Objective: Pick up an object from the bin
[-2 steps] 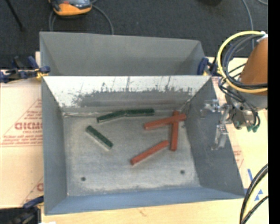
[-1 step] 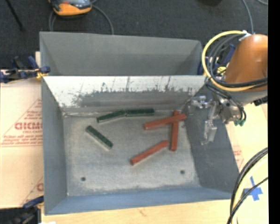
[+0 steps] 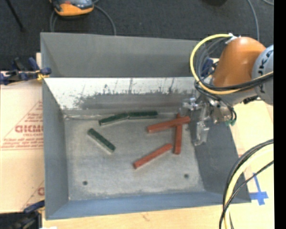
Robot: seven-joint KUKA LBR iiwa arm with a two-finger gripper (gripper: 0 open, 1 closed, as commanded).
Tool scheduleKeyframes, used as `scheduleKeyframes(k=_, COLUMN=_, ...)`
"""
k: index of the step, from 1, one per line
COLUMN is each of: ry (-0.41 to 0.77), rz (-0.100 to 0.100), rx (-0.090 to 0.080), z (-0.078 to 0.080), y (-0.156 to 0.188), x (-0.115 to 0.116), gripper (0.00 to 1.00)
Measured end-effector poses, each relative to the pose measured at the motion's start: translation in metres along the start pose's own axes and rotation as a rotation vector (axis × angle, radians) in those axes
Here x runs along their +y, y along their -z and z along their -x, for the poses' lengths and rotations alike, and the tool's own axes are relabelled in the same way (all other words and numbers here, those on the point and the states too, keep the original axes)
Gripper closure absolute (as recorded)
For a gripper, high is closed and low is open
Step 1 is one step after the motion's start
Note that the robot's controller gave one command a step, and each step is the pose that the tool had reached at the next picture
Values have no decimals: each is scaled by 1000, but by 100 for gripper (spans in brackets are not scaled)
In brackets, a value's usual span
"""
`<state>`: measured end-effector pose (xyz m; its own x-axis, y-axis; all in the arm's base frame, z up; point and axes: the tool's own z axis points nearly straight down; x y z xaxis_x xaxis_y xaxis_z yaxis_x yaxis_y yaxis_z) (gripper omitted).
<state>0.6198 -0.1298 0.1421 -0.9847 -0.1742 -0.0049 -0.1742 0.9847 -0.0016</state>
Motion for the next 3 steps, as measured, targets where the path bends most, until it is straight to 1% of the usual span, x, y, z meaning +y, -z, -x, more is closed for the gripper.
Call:
scheduleKeyframes(k=1, ry=147, rz=-2, rx=-1, z=-11, y=-43, x=14, gripper=0)
scheduleKeyframes(k=2, ry=472, rz=-10, rx=-12, z=15, y=-63, x=22, gripper=100)
scheduleKeyframes(k=3, ry=472, rz=-10, rx=-12, z=15, y=-63, x=22, gripper=100)
